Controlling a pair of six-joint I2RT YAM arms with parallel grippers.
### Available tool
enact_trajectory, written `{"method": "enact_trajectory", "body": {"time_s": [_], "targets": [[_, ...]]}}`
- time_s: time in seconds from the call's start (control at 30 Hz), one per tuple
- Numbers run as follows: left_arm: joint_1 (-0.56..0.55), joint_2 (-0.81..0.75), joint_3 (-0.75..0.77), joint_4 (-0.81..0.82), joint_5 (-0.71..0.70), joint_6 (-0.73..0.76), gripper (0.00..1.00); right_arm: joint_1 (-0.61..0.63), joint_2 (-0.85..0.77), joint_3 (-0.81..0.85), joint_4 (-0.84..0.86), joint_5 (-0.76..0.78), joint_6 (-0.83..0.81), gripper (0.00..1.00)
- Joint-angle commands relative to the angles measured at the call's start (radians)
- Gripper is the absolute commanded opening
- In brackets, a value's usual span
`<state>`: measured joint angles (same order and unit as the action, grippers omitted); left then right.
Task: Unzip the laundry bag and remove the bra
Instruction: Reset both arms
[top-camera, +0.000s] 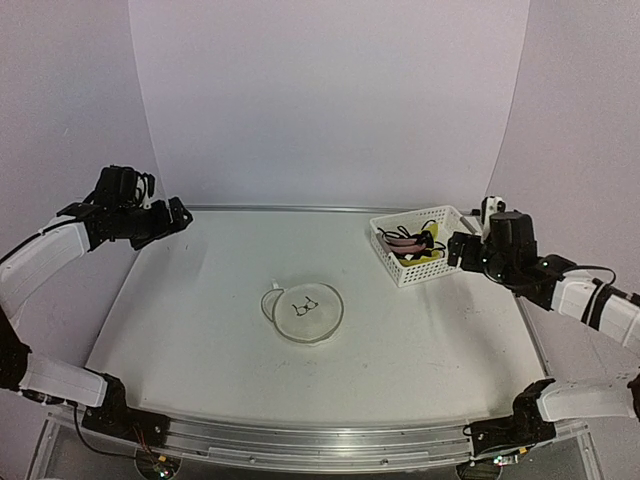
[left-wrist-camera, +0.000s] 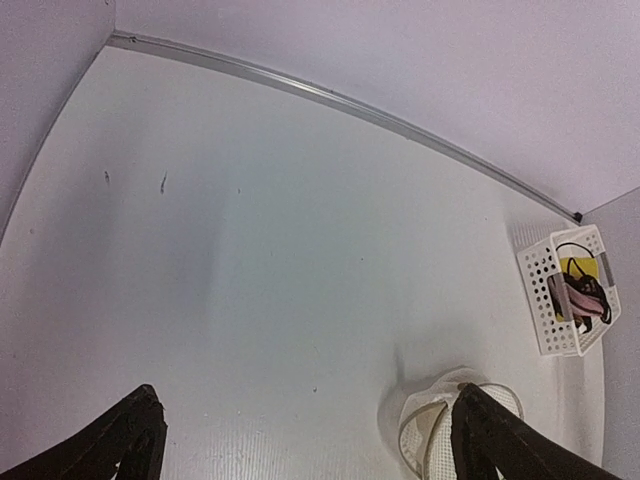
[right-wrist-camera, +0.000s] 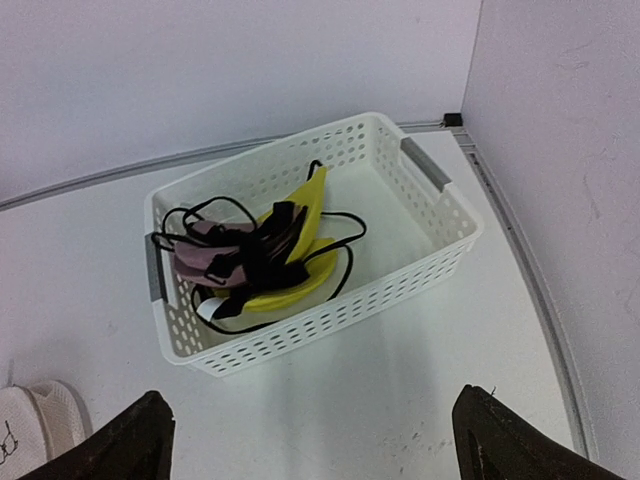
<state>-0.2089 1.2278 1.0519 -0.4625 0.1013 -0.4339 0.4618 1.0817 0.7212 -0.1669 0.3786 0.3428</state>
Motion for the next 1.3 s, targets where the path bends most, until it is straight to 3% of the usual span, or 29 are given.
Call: {"method": "enact_trajectory", "body": {"time_s": [0.0,0.23,0.47,0.7,0.9,1.27], "targets": [[0.014,-0.042,0.065,-0.01,-0.084,0.039,1.0,-0.036,-0.133,-0.061,0.101,0.005,-0.09,0.98],[0.014,-0.162,-0.025,0.035,-0.131,0.101,1.0,-0.037,-0.382,-0.162,0.111,-0.129,-0.131,0.98],[0.014,-0.344,-0.137,0.083,0.013,0.162,1.0,-0.037,-0.522,-0.232,0.104,-0.126,-0.122,0.98],[0.016,-0.527,-0.245,0.105,0.183,0.213,1.0,-0.036,-0.552,-0.225,0.104,-0.07,-0.086,0.98],[0.015,-0.658,-0.291,0.125,0.207,0.226,1.0,-0.036,-0.543,-0.233,0.107,-0.071,-0.09,0.98],[0.016,-0.673,-0.296,0.131,0.206,0.228,1.0,-0.036,-0.507,-0.196,0.084,-0.118,-0.124,0.98]]}}
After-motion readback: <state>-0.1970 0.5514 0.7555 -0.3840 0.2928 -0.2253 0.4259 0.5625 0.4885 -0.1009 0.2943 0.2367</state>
